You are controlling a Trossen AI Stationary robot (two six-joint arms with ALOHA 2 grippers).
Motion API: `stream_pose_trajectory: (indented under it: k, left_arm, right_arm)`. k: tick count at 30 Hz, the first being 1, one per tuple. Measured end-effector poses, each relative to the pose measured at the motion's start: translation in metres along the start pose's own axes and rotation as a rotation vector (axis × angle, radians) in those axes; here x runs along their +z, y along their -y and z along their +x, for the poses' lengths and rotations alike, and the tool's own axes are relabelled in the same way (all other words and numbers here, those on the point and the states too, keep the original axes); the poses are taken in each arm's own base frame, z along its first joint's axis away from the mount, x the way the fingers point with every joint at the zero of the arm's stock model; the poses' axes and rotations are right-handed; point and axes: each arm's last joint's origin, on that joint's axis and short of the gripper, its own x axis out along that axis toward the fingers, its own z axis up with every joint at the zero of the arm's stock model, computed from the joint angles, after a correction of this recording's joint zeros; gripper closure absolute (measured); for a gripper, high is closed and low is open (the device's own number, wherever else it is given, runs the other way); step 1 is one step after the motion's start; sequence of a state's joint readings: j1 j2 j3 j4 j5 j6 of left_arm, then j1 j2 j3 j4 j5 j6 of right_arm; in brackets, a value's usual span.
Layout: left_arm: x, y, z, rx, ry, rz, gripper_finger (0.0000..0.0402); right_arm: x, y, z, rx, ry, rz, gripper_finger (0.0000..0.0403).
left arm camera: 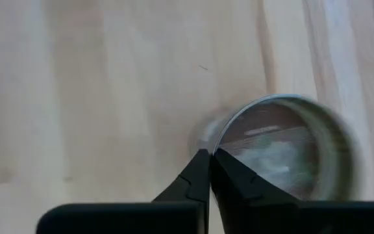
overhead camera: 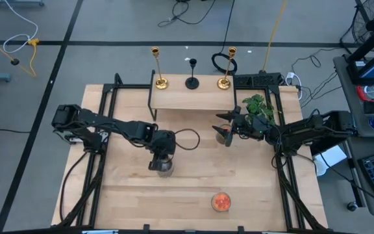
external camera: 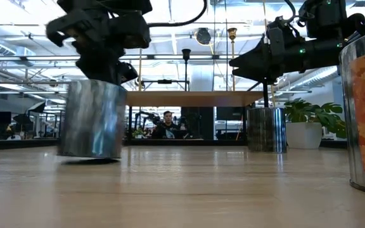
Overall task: Pick & Place candle stick holders
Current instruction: Put the brown scented candle on the shelf
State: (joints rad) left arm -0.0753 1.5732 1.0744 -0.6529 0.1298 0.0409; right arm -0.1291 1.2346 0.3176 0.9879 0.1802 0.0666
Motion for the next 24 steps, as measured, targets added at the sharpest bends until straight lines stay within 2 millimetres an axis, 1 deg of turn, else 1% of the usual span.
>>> stream_pose_trajectory:
  k: [2, 5, 10, 15, 17, 19, 21, 24]
  left_arm:
    - [0.008, -0.003, -0.009, 0.020, 0.024, 0.012, 0.0391]
    - [0.024, -0.007, -0.033, 0.064, 0.035, 0.008, 0.0395]
    - [0.048, -0.018, -0.087, 0.245, 0.052, -0.033, 0.0396]
    - [0.061, -0.043, -0.141, 0.419, 0.125, -0.156, 0.0396]
    - [0.061, -0.058, -0.157, 0.460, 0.143, -0.174, 0.0397]
    - [0.057, -0.075, -0.167, 0.494, 0.153, -0.213, 0.0397]
    - [0.051, -0.093, -0.174, 0.525, 0.151, -0.272, 0.0397]
    - [0.036, -0.119, -0.181, 0.553, 0.113, -0.363, 0.0398]
  right_arm:
    - [0.000, 0.000, 0.000, 0.000, -0.001, 0.000, 0.0124]
    - [0.000, 0.000, 0.000, 0.000, -0.003, -0.001, 0.0124]
    - [0.000, 0.000, 0.000, -0.001, -0.004, -0.001, 0.0124]
    - [0.000, 0.000, 0.000, -0.001, -0.005, -0.002, 0.0124]
    - [0.000, 0.000, 0.000, -0.001, -0.005, -0.002, 0.0124]
    - [0.000, 0.000, 0.000, -0.001, -0.005, -0.003, 0.0124]
    - [0.000, 0.000, 0.000, 0.000, -0.005, -0.004, 0.0124]
    - [0.000, 0.000, 0.000, 0.000, -0.005, -0.004, 0.0124]
